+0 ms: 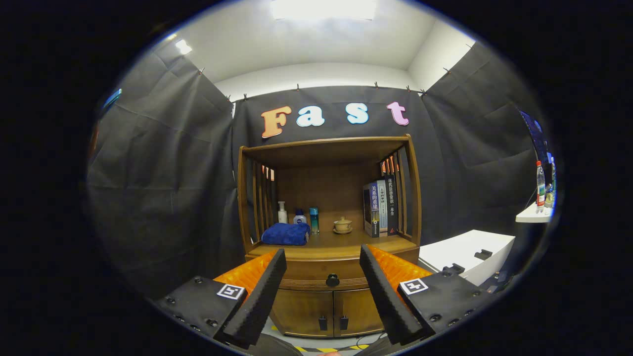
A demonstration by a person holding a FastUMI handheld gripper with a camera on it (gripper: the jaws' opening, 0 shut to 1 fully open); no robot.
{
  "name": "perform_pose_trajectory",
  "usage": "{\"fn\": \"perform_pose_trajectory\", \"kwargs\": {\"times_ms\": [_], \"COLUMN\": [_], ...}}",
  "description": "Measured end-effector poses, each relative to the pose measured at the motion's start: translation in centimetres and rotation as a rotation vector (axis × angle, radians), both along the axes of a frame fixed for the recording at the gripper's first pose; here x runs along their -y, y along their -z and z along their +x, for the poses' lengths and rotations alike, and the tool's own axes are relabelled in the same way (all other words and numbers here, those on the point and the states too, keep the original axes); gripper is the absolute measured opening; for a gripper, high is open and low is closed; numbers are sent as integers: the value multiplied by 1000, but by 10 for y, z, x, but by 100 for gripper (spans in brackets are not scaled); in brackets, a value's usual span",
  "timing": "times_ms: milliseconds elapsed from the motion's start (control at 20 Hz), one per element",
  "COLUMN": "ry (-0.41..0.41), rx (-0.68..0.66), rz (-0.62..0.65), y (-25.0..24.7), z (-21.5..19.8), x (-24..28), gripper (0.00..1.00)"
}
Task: Pull open the drawer, take out the items inside it, and place them on the countertop above the cabinet.
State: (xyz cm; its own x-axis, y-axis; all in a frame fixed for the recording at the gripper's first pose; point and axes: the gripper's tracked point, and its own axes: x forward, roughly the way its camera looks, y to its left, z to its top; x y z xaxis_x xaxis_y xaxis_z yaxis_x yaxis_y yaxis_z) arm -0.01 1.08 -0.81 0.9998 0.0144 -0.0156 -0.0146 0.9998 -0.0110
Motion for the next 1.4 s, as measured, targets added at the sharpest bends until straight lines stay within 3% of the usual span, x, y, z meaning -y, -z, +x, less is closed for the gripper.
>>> {"fn": "perform_pose_trajectory", "kwargs": {"times_ms": [450, 750, 1100, 1400], "ry": [-15, 27, 41, 14], "rx": [22, 21, -55, -162], "rz": [-5, 1, -39, -74], "y": [-4, 10, 68, 150], "z": [15, 100, 177, 215], "x": [-5, 23, 28, 21], "gripper": [98, 98, 98, 98]}}
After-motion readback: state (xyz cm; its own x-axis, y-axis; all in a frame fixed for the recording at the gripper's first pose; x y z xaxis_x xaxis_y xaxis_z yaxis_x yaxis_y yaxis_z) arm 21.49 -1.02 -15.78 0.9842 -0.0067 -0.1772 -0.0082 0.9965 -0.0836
